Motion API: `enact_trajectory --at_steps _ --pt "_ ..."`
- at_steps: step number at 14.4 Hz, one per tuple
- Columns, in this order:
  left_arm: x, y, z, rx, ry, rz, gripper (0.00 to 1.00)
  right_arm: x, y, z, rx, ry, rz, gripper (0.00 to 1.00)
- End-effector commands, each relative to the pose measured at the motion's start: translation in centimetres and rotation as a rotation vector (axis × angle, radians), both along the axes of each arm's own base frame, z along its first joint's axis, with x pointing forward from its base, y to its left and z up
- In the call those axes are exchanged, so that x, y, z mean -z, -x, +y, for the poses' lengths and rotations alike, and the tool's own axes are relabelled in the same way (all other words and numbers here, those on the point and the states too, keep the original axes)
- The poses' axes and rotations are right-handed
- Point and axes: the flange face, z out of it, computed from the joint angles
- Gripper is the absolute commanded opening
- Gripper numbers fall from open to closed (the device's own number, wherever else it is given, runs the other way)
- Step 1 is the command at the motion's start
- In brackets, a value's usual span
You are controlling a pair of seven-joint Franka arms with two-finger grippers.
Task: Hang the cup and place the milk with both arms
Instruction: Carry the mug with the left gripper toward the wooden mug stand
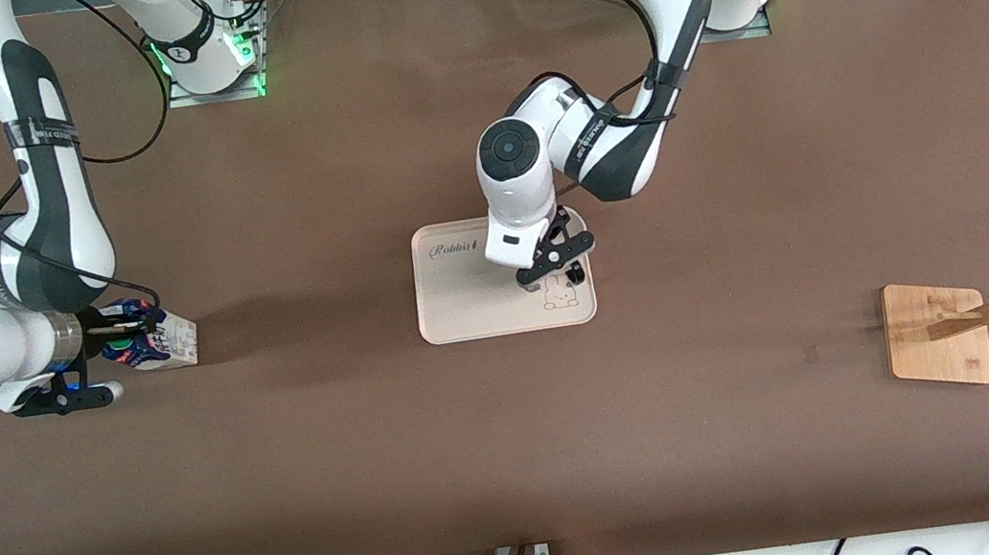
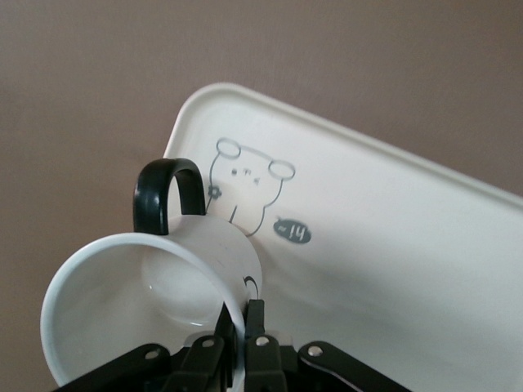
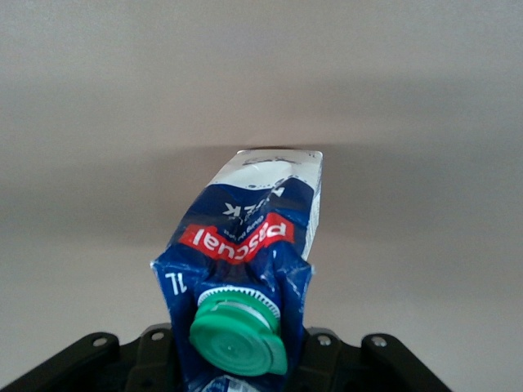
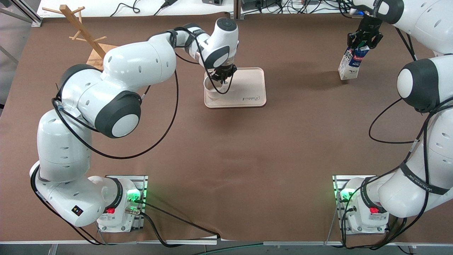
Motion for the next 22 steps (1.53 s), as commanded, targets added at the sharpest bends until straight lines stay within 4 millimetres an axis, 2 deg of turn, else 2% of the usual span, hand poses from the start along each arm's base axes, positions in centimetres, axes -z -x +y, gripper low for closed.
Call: enact_trajectory --at_steps 1,4,5,6,8,10,14,17,20,22 --pt "-7.7 -2.8 4.2 -0.039 0.022 -0.044 0.00 0.7 0.9 0.7 -0.017 -0.010 -0.024 0.36" --pt "-15.5 -6.9 10.4 0.013 0.021 -0.054 0.00 1.5 0.8 0.9 -0.023 -0.008 -0.050 0.37" --pt "-17.4 -8.5 13.1 0.050 0.018 -0.048 0.00 1.5 0.7 1.0 -0.025 -0.008 -0.056 0.49" --pt "-18.6 -9.8 15.8 0.093 0.014 -0.033 0.00 1.4 0.6 1.0 -0.026 -0.007 -0.061 0.99" --pt "-21.3 -11.4 19.9 0.157 0.025 -0.047 0.00 1.3 0.5 1.0 -0.023 -0.007 -0.062 1.00" --pt "-22.3 -13.2 25.5 0.209 0.027 -0.056 0.00 0.6 0.6 0.9 -0.023 -0.012 -0.062 1.00" --pt "-24.3 -15.1 35.5 0.368 0.026 -0.073 0.00 -3.1 1.7 0.9 -0.020 -0.044 -0.051 1.00" --pt "-25.1 -15.4 40.2 0.379 0.082 -0.088 0.00 -6.8 2.7 0.3 -0.017 -0.063 -0.046 1.00" --pt "-26.7 -14.6 43.7 0.413 0.074 -0.074 0.00 -10.9 3.7 -0.9 -0.008 -0.084 -0.080 1.00" --pt "-26.6 -14.0 45.0 0.418 0.084 -0.029 0.00 -14.2 4.1 -1.8 -0.010 -0.095 -0.138 1.00"
